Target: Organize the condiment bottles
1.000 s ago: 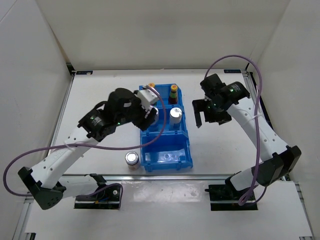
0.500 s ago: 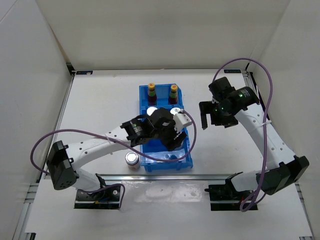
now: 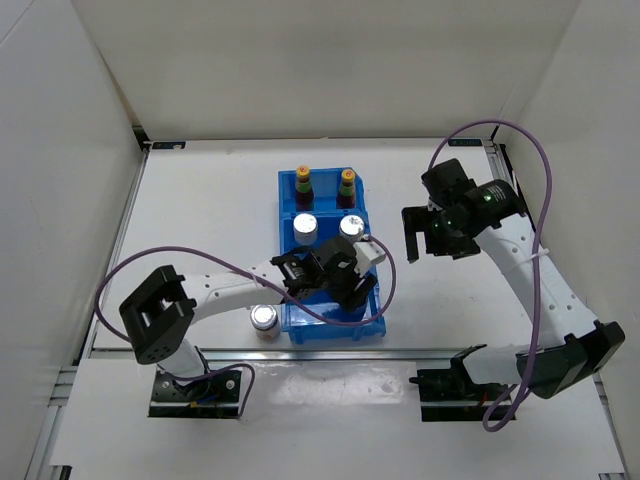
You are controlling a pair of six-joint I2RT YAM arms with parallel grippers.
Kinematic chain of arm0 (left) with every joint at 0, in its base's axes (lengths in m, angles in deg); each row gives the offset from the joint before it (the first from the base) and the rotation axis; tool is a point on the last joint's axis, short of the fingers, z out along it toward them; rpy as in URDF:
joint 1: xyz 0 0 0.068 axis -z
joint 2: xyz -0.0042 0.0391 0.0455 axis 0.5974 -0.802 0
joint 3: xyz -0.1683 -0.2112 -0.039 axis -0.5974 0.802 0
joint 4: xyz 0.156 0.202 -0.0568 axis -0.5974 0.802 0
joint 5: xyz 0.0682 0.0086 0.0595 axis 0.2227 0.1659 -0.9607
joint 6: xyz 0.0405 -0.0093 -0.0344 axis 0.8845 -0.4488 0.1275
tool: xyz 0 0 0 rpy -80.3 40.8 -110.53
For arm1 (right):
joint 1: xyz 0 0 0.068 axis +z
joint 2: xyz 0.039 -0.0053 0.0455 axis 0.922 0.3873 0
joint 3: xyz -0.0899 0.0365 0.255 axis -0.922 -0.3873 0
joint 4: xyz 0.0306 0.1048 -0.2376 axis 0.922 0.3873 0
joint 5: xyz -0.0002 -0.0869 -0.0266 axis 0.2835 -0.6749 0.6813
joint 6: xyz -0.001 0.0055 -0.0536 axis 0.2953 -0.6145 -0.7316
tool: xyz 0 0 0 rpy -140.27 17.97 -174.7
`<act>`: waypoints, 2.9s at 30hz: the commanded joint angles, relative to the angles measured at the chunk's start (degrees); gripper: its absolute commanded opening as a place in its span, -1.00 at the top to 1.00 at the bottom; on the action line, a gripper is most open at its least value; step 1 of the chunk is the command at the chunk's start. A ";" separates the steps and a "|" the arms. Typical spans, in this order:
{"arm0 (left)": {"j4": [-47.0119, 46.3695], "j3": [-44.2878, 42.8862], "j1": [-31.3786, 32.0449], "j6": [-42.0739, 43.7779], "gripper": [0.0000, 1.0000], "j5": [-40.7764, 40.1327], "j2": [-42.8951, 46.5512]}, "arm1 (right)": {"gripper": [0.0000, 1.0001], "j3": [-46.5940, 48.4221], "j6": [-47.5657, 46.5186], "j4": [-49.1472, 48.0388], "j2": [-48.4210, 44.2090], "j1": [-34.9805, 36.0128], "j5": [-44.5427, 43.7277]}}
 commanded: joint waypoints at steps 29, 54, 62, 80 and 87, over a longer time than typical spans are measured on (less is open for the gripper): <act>28.46 15.41 -4.06 -14.44 -1.00 -12.46 49.23 | -1.00 -2.61 0.22 -1.76 2.36 -0.13 3.93; 31.96 19.38 -4.59 -36.68 -1.00 -24.39 49.76 | -1.00 -2.61 -0.31 -1.76 4.03 -0.13 5.60; 39.80 16.39 -4.59 -44.68 -1.00 -28.27 38.81 | -1.00 -2.61 -0.31 -1.76 5.08 -0.13 6.66; 40.41 18.77 -9.78 -55.83 -1.00 -29.22 39.37 | -1.00 -1.46 -0.84 -1.76 5.09 -0.13 7.71; 43.66 18.15 -9.78 -58.57 -1.00 -29.41 39.75 | -1.00 -1.46 -0.84 -1.76 6.14 -0.13 8.24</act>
